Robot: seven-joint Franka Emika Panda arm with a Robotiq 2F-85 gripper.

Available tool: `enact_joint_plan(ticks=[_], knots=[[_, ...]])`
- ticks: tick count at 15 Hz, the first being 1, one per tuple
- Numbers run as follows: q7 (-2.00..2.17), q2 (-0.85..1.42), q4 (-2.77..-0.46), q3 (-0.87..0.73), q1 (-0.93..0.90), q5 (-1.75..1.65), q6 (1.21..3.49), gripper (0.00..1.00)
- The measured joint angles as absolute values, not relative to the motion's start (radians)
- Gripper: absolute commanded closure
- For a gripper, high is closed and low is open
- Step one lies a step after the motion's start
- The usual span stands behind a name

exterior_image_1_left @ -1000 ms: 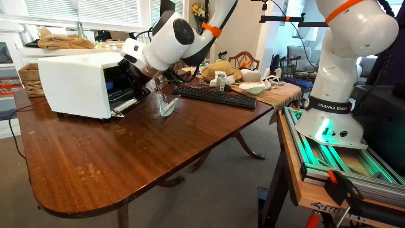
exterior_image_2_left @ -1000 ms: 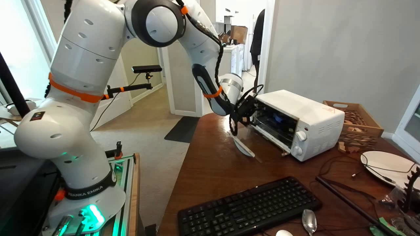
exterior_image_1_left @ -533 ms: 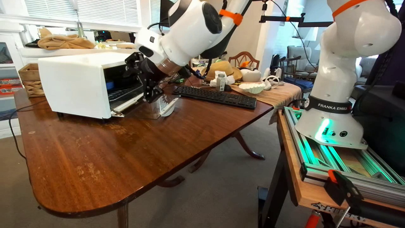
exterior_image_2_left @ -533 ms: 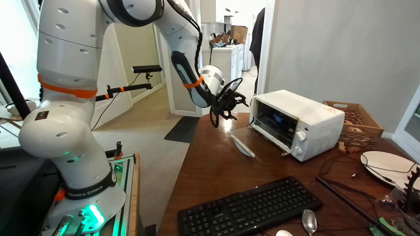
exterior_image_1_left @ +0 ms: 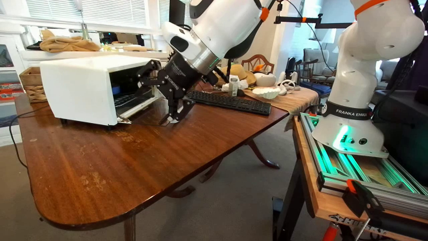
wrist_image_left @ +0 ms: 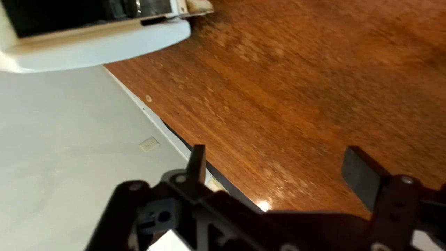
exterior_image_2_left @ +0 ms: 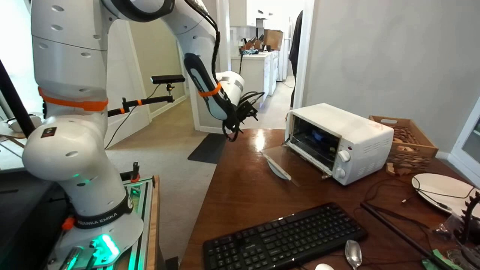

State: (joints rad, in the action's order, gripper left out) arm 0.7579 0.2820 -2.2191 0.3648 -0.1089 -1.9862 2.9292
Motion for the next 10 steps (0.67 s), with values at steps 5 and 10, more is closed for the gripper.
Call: enact_joint_plan(ticks=[5,10], knots=[[0.798,0.315,-2.273,0.363,-0.086,-1.993,3.028,0.0],[0.856,0.288,-2.386,0.345,-0.057,-1.993,2.99,0.0]])
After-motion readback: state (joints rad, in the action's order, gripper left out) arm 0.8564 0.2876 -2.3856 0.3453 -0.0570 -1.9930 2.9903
